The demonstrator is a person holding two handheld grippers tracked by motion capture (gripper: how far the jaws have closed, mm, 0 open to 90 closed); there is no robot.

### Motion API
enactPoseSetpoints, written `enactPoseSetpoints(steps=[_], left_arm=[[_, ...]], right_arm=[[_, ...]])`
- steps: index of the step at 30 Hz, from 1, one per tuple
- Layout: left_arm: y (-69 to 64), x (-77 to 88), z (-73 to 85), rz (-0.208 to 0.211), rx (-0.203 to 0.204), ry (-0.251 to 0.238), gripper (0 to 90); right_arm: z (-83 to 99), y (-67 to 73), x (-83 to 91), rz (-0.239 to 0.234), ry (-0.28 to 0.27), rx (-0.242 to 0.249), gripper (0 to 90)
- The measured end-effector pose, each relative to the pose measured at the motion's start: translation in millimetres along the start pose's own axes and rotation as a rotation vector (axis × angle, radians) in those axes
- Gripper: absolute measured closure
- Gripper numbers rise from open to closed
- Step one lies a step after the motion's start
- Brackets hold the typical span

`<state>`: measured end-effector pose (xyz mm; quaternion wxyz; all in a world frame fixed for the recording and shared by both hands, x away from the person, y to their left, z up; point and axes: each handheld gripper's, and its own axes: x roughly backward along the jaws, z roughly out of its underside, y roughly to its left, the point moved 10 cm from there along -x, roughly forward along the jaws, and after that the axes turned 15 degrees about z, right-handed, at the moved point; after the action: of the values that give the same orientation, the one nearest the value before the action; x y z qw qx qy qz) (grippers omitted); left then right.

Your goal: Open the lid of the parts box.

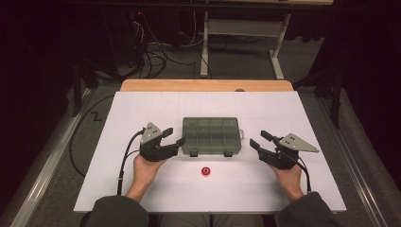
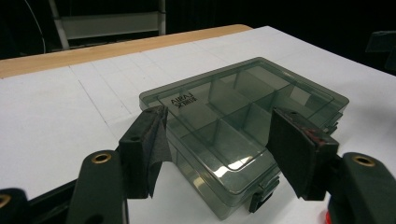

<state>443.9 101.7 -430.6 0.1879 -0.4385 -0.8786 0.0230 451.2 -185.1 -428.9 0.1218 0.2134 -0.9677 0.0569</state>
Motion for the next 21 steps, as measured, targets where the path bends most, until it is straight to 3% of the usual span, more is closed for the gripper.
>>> enactPoseSetpoints(steps=[5,13,21], left_arm=[[0.0,-2.3,1.4,-0.003,0.0,0.01,37.4],[-0.6,-1.9,-0.1,0.002,-0.004,0.018,37.4],[-0.6,-2.8,0.2,0.0,0.003,0.049,37.0]], right_arm=[[-1.4,7.8,-3.7,-0.016,0.012,0.017,43.0],[-2.6,8.6,-7.7,-0.019,0.019,0.009,43.0],[2.0,7.9,-11.2,-0.029,0.092,0.012,44.1]])
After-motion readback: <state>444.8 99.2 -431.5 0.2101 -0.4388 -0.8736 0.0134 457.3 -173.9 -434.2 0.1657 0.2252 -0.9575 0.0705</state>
